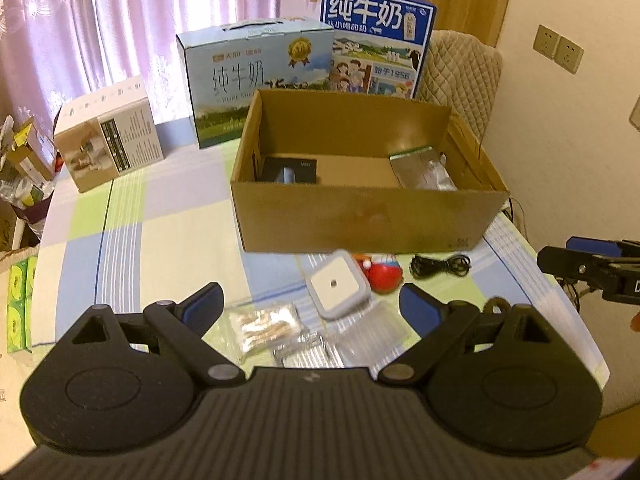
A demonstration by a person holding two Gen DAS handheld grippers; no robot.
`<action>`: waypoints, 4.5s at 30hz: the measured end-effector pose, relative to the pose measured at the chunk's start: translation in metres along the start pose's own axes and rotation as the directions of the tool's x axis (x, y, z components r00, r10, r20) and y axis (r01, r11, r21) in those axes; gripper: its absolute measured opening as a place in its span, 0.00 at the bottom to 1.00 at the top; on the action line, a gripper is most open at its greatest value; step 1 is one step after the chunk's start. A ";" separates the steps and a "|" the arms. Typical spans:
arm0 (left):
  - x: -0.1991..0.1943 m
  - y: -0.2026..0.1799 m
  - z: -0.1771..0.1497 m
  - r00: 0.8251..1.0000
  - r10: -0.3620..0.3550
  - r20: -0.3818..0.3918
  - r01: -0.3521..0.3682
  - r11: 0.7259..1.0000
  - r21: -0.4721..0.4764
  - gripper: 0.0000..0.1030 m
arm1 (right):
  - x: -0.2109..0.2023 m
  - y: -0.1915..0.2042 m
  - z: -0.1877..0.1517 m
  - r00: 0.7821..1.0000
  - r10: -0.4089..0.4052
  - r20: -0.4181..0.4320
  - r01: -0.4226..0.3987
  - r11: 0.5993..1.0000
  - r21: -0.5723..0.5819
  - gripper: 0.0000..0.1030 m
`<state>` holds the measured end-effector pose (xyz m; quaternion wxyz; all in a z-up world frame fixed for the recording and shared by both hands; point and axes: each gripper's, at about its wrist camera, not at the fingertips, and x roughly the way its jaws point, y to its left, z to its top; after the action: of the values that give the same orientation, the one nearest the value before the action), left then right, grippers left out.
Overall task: Organize objects
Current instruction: 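Withdraw both open tools from the cardboard box back over the table, then lower the left tool onto the black toy car and close on it, then grasp the brown fuzzy ring with the right tool while the left tool holds the car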
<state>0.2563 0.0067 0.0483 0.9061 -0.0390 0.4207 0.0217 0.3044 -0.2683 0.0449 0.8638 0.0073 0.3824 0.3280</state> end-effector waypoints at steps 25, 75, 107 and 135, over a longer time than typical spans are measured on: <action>0.005 0.000 -0.077 0.993 -0.035 -0.117 0.037 0.999 0.019 0.90 | -0.007 0.004 -0.070 0.992 -0.043 -0.119 0.050 0.997 0.055 0.73; 0.087 -0.011 -0.124 0.948 -0.087 -0.305 0.054 0.992 -0.115 0.39 | 0.034 -0.045 -0.100 0.953 -0.084 -0.290 0.114 0.990 0.088 0.73; 0.093 -0.050 -0.114 0.958 0.005 -0.286 0.039 0.988 0.148 0.33 | 0.047 -0.072 -0.096 0.948 -0.058 -0.312 0.093 0.991 0.099 0.73; 0.064 -0.044 -0.072 0.985 -0.024 -0.168 0.030 0.999 0.032 0.26 | 0.084 -0.101 -0.074 0.971 -0.076 -0.225 0.076 0.997 -0.009 0.60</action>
<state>0.2458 -0.0436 -0.0445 0.8682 -0.0310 0.4952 -0.0011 0.3529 -0.3166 -0.0896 0.8269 -0.0447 0.4777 0.2934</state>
